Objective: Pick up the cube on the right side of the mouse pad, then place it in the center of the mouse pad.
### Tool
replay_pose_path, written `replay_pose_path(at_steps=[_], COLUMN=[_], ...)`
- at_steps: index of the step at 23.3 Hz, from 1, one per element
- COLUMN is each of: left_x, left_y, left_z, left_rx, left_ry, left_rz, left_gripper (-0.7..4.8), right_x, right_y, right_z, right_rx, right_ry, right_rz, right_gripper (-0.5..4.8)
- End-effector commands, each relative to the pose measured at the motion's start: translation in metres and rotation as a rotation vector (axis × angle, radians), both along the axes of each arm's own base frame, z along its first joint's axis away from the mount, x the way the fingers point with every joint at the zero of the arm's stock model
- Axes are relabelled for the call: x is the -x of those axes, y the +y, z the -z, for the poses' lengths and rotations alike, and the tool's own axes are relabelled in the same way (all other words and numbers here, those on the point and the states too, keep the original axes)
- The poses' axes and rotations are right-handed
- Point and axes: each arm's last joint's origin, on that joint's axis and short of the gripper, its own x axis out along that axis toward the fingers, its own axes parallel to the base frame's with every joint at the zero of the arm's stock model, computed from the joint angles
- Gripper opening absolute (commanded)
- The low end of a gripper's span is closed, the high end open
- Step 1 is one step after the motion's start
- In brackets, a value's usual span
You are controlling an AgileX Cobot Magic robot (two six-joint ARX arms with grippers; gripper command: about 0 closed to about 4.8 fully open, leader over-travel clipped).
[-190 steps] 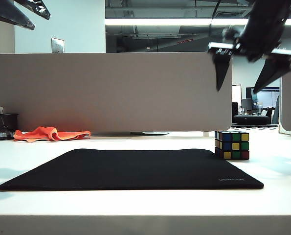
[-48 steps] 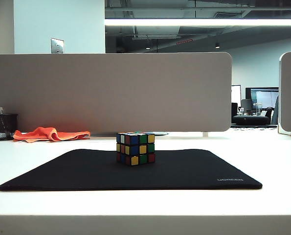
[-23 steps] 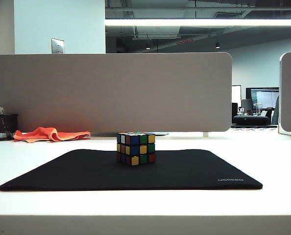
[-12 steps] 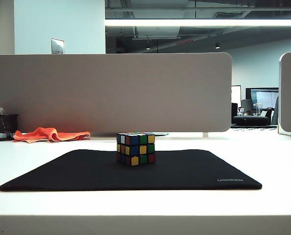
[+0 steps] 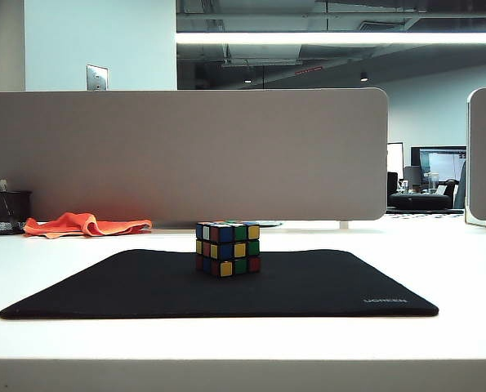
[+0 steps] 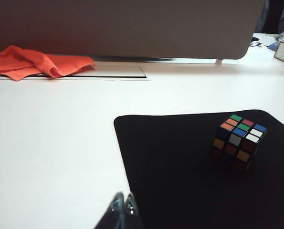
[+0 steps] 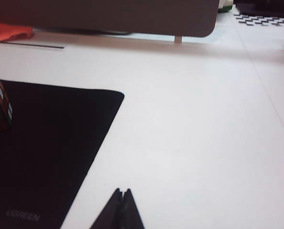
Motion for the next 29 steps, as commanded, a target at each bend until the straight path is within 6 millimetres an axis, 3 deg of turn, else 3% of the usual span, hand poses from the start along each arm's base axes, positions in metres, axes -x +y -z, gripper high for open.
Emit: replay_pose_path(at_steps=[1,5,29], left_x=[0.0003,-0.0002,-0.0001], left_y=[0.0001,0.0024,0.003], left_z=[-0.0005,-0.0007,0.0015], left_rx=[-0.003,-0.096,-0.109], left_ry=[0.007,-0.016,0.006], left_rz=[0.004,-0.07,-0.09], left_gripper=[-0.06,-0.06,-0.05], right_x=[-0.0002,-0.0003,-0.0003], right_y=[-0.0002,-0.0061,-0.0058], right_z=[-0.0087,-0.0152,-0.0148], right_rx=[-0.031,-0.039,-0.038], right_ry=[-0.072,-0.134,-0.13], right_rz=[0.009,0.209,0.204], right_gripper=[0.0,0.0,0.0])
